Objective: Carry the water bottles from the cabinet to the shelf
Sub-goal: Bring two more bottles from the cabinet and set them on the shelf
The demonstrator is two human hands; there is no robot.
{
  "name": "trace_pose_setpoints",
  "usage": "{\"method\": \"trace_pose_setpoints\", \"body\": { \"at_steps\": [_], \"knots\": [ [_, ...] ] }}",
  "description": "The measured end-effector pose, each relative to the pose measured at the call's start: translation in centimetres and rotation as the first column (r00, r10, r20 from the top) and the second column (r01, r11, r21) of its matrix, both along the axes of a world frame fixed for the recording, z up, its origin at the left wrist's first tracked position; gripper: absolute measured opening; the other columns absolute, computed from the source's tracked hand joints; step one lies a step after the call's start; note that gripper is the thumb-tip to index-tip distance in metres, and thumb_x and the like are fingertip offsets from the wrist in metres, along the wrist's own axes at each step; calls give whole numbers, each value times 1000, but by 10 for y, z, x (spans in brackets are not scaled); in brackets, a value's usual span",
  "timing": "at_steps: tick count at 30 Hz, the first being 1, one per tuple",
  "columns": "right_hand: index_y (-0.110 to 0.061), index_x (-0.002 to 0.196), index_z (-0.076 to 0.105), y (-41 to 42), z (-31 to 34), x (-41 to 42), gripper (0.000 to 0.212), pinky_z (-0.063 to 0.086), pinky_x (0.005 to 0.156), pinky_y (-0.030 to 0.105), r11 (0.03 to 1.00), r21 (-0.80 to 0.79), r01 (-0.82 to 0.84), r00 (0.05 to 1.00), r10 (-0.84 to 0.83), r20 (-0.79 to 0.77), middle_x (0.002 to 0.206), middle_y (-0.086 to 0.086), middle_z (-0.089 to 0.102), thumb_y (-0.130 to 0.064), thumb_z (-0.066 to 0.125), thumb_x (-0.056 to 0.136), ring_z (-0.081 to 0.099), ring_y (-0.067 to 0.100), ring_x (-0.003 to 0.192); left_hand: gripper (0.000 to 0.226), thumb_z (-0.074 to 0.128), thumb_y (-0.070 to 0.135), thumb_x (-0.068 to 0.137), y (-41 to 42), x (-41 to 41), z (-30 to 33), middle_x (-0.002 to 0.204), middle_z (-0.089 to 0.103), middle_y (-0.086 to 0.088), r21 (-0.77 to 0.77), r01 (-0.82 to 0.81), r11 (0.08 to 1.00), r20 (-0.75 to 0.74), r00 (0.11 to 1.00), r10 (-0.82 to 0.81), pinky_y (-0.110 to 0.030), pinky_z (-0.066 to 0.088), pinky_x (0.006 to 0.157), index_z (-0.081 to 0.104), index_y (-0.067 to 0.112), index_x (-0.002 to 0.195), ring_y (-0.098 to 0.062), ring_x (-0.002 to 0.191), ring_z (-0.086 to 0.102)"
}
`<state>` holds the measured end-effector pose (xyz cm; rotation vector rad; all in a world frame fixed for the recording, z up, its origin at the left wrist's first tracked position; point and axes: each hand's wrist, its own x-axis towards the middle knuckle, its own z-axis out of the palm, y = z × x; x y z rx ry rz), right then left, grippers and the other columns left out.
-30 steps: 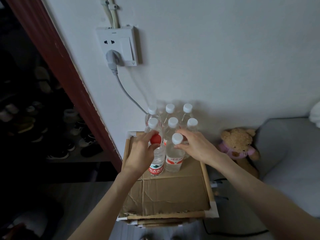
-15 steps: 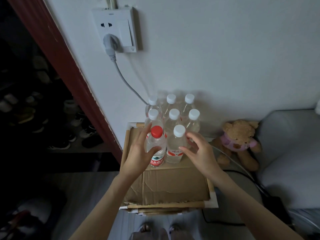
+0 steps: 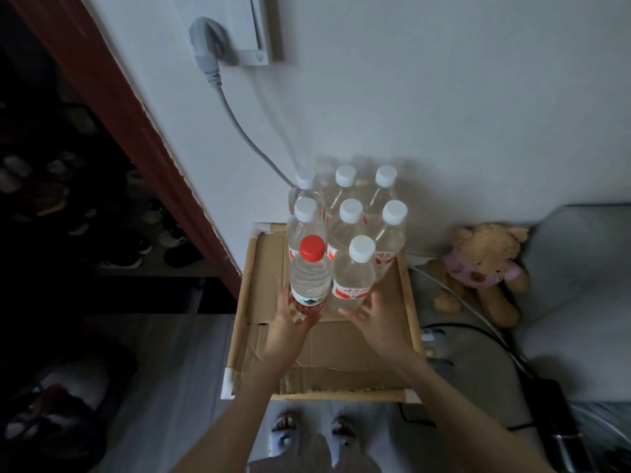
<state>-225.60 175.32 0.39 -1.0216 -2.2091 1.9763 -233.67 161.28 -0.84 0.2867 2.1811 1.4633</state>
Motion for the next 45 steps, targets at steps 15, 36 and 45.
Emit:
{"method": "trace_pose_setpoints", "body": {
  "at_steps": [15,36,45],
  "knots": [
    [-16,140,25,-5,-5,-5,68,37,96,24,999,3,48,998,-48,-47,145,3,40,-13,64,84,42,19,130,56,73,18,75,-1,-6,-2,107,61,2,54,-115,992,30,993,114,-30,51,83,42,15,121,-17,100,61],
    [-18,143,24,-2,-8,31,77,30,110,34,886,384,-261,957,186,221,149,3,33,-43,63,82,33,19,136,68,57,30,87,-31,14,31,148,29,-7,-338,25,941,-183,979,-92,-32,26,107,20,17,143,-24,135,29],
    [-18,145,19,-51,38,33,68,12,114,32,295,617,-730,578,748,326,156,3,12,-41,51,90,12,21,143,65,49,43,88,-156,94,41,155,12,-4,-717,-172,675,-376,912,-166,-46,11,115,18,27,143,-29,142,7]
  ]
}}
